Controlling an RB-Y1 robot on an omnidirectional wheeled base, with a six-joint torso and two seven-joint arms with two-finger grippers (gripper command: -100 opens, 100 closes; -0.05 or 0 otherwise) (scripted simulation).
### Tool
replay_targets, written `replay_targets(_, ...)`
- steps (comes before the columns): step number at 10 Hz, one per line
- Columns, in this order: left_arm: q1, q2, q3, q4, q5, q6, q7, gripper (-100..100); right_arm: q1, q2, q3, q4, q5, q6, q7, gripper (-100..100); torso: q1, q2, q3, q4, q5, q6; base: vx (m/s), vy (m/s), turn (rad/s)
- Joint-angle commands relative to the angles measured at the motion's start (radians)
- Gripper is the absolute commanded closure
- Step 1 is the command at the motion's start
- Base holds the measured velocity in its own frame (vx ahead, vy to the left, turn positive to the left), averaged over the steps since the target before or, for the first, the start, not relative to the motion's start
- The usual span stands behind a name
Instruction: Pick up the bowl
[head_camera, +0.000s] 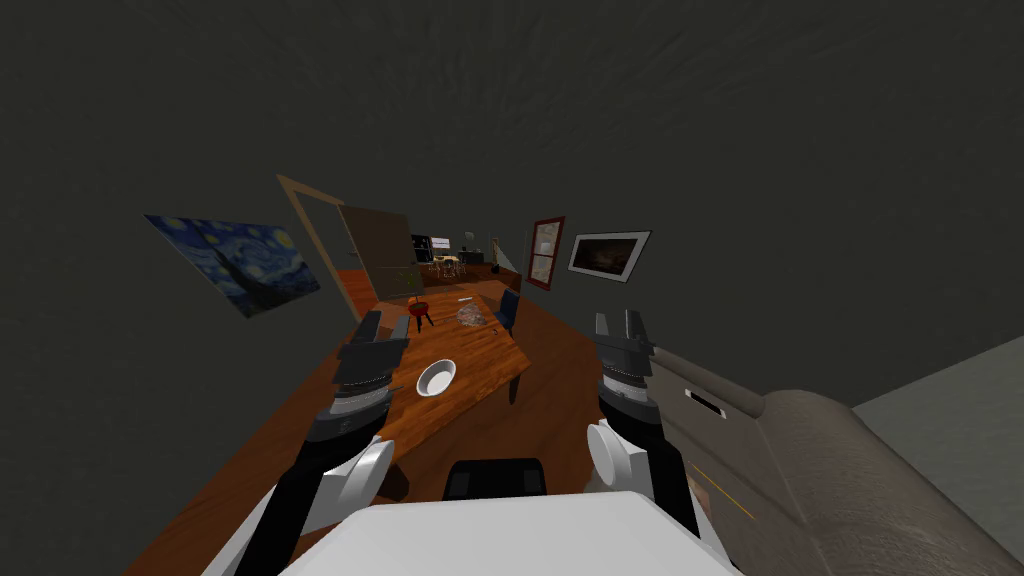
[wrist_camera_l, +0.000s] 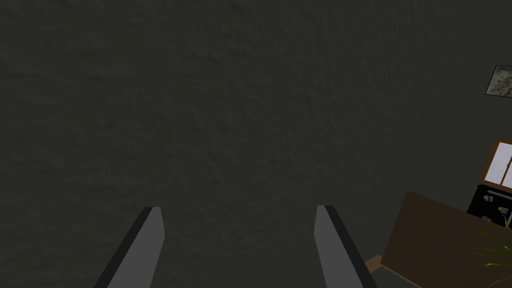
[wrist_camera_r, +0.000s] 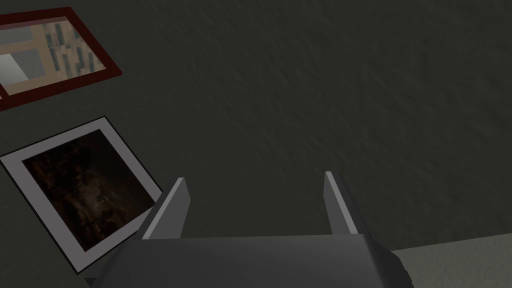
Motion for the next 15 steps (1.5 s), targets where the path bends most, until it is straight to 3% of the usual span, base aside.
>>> replay_targets(1,-0.024,0.017,0.005,0.046,0.002,0.035,0.011,-100,0.0,0.0,0.0,0.0,0.0,0.0,0.0,0,0.0,0.0,0.0,0.0,0.0,0.0,-0.023,-0.012,-0.036)
replay_targets(5,-0.082,0.043,0.016,0.151,0.008,0.118,0.035,-100,0.0,0.0,0.0,0.0,0.0,0.0,0.0,0,0.0,0.002,0.001,0.0,0.0,0.0,-0.034,-0.009,-0.042)
replay_targets(6,-0.082,0.043,0.016,0.157,0.008,0.118,0.035,-100,0.0,0.0,0.0,0.0,0.0,0.0,0.0,0,0.0,0.002,0.001,0.0,0.0,0.0,-0.016,-0.002,-0.02)
replay_targets(8,-0.122,0.058,0.024,0.222,0.013,0.173,0.051,-100,0.0,0.0,0.0,0.0,0.0,0.0,0.0,0,0.0,0.001,0.0,0.0,0.0,0.0,-0.015,-0.004,-0.04)
replay_targets(15,-0.195,0.083,0.039,0.368,0.022,0.267,0.076,-100,0.0,0.0,0.0,0.0,0.0,0.0,0.0,0,0.001,0.0,0.0,0.0,0.0,0.0,-0.01,0.001,-0.027)
